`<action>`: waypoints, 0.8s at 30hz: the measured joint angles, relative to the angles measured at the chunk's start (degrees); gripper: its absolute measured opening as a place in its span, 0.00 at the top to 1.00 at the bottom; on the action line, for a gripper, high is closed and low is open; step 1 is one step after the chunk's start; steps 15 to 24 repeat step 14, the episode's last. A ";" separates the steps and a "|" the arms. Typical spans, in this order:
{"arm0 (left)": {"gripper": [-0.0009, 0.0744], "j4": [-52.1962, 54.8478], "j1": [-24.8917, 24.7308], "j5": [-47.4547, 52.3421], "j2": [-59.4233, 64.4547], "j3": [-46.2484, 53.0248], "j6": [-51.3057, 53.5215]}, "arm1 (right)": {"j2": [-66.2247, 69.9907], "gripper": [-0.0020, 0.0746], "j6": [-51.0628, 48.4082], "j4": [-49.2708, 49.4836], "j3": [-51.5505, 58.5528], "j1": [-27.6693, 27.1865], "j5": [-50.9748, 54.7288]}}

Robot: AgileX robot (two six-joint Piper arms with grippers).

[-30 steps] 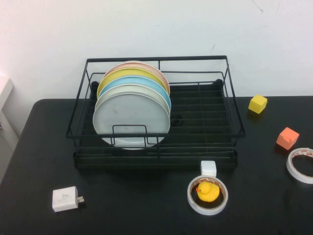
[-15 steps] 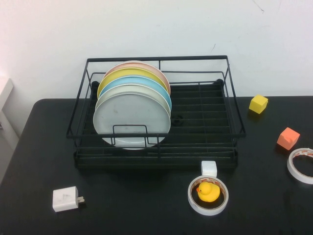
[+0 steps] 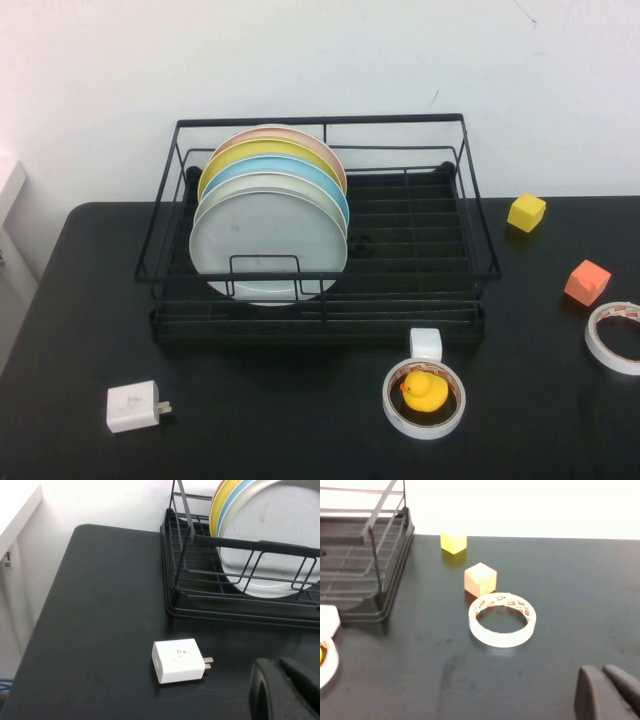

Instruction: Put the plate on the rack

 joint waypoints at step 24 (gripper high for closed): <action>0.99 0.00 0.00 0.00 0.00 0.00 0.00 | 0.00 0.98 1.53 -0.22 0.00 0.00 0.10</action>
